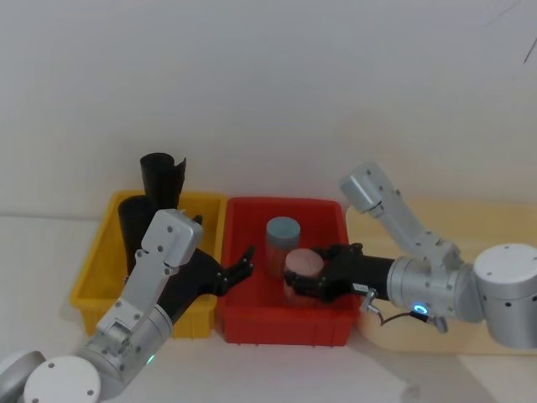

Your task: Pick up the garbage bag with the one hand and transfer it to the other hand.

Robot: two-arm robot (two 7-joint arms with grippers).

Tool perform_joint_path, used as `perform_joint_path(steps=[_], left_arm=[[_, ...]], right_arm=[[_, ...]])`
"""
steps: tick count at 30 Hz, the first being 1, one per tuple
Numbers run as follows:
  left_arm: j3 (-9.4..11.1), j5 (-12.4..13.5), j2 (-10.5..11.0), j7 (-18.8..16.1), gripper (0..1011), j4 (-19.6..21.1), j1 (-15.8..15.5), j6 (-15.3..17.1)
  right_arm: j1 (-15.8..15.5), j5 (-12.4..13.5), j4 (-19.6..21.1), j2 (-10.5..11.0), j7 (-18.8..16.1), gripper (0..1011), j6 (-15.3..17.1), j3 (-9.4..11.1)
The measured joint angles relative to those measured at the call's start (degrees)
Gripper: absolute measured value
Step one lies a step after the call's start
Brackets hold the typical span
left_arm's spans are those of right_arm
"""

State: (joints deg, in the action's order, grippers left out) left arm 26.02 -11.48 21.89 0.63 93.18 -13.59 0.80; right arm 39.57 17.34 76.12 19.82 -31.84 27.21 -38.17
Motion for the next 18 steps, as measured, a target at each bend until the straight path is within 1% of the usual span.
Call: perform_joint_path(steps=[9,10,12,16,17,18], left_arm=[[0.0,0.0,0.0,0.0,1001,0.0,0.0,0.0],[0.0,0.0,0.0,0.0,1002,0.0,0.0,0.0],[0.0,0.0,0.0,0.0,1002,0.0,0.0,0.0],[0.0,0.0,0.0,0.0,1001,0.0,0.0,0.0],[0.0,0.0,0.0,0.0,1002,0.0,0.0,0.0],[0.0,0.0,0.0,0.0,1002,0.0,0.0,0.0]], right_arm=[[-0.7,0.2,4.4,1.7,1.9,666,-1.2,2.9],[-0.9,0.2,5.4,2.2,2.3,666,-1.4,3.7],[-1.1,0.3,6.4,2.6,2.8,666,-1.7,4.4],[-1.8,0.5,8.7,3.8,4.1,666,-2.2,6.6],[-2.1,0.6,9.7,4.3,4.6,666,-2.3,7.6],[-2.2,0.6,9.9,4.5,4.9,666,-2.3,7.8]])
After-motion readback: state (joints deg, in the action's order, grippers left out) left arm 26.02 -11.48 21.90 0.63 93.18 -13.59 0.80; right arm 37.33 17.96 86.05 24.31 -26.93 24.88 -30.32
